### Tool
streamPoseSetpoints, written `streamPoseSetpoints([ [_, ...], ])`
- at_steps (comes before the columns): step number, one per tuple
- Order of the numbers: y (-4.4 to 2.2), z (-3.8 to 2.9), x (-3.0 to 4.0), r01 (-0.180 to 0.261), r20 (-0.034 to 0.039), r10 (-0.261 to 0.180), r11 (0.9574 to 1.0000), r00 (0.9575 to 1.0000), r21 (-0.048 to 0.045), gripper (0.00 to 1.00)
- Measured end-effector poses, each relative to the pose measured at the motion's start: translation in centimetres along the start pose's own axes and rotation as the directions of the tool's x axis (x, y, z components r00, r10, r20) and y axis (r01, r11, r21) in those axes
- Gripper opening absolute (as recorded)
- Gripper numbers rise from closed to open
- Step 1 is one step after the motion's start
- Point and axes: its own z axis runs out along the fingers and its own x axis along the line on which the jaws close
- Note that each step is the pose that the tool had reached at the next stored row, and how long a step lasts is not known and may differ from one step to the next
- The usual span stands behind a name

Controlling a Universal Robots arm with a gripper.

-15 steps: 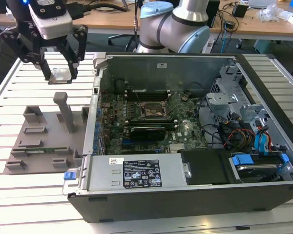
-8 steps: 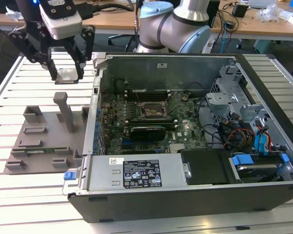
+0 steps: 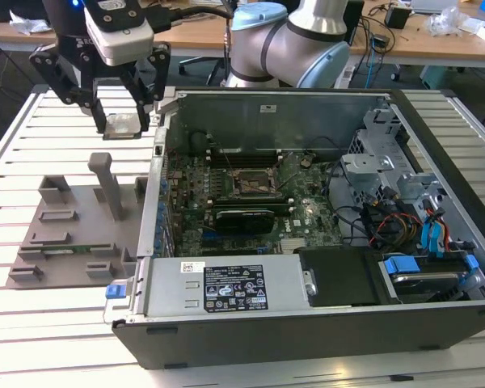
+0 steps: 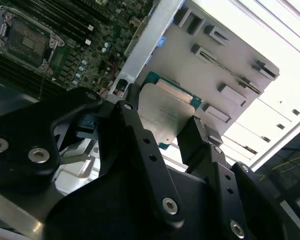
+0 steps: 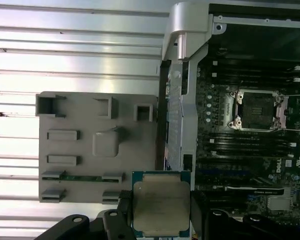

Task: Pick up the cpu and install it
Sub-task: 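Pick up the cpu and move it towards the insertion slot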

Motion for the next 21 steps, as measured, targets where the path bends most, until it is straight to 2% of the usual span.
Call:
streamPoseSetpoints([
  [4, -0.03, 0.09, -1.06, 0.000, 0.0001, 0.000, 1.0000, 1.0000, 0.0000, 0.55],
  [7, -0.03, 0.24, -1.46, 0.000, 0.0000, 0.000, 1.0000, 1.0000, 0.0001, 0.55],
  [12, 0.18, 0.95, -2.37, 0.000, -0.0003, 0.000, 1.0000, 1.0000, 0.0006, 0.55],
  [21, 0.73, 1.63, -5.82, 0.000, -0.0017, 0.000, 1.0000, 1.0000, 0.0005, 0.55],
])
